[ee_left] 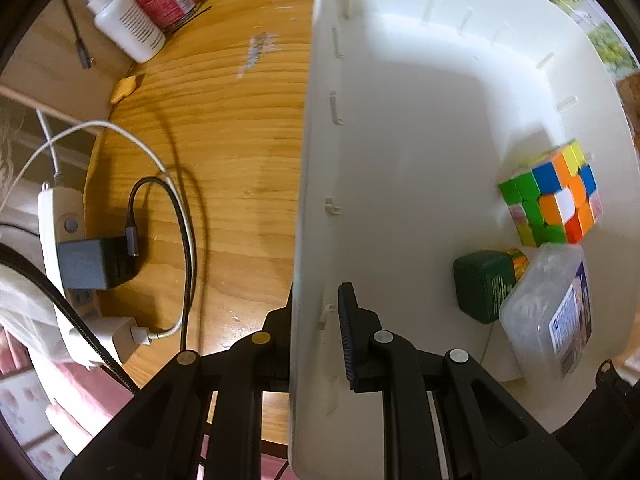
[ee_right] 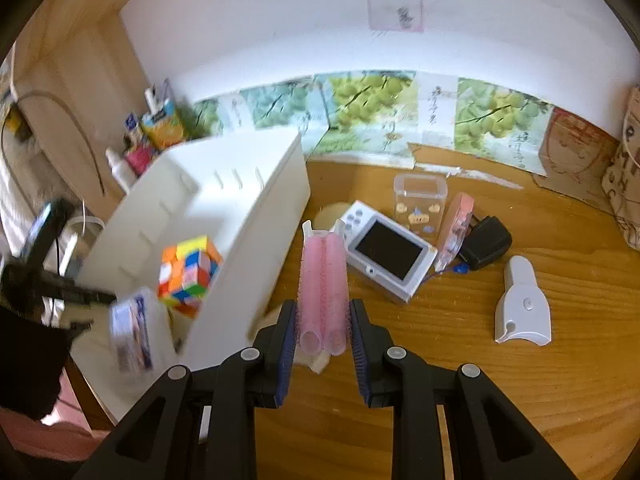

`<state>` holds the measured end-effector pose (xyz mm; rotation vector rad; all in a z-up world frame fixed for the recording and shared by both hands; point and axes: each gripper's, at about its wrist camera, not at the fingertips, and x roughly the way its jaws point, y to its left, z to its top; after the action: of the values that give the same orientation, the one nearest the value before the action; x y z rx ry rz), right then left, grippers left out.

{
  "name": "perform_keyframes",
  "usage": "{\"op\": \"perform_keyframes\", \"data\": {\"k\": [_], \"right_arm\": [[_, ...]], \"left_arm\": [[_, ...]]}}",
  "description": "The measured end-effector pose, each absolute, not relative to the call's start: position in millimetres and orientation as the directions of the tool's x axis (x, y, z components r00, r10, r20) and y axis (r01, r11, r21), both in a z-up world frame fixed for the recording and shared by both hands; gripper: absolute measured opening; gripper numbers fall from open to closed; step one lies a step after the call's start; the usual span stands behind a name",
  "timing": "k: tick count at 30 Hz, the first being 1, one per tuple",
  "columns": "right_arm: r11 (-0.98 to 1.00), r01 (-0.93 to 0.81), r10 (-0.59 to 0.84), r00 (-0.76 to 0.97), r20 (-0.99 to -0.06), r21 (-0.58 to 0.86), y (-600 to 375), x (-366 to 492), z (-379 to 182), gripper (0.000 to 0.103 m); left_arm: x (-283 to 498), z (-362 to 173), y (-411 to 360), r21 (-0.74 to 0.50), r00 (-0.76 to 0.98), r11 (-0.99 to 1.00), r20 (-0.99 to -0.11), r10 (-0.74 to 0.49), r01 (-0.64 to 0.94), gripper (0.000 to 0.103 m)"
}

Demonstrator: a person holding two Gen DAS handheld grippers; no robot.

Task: Organize rigid objects
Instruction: 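Carry the pink rollers into the tray and release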

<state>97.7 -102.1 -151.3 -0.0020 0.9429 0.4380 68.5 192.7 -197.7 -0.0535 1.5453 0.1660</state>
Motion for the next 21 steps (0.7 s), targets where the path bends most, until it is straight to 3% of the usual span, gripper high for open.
{"op": "perform_keyframes", "data": {"k": [14, 21], "right_arm": [[0.899, -0.357, 0.434, 0.646, -0.628, 0.253, -62, 72, -105, 0.026], [0.869, -0.431, 0.478, 0.609, -0.633, 0.242, -20, 65, -104, 0.026]], "left_arm": [[73, -185, 174, 0.05, 0.069, 0.996, -0.997, 0.045, 0.072, 0.017], [75, -187, 176, 0.063, 0.044, 0.993, -0.997, 0.059, 0.105, 0.015]]}}
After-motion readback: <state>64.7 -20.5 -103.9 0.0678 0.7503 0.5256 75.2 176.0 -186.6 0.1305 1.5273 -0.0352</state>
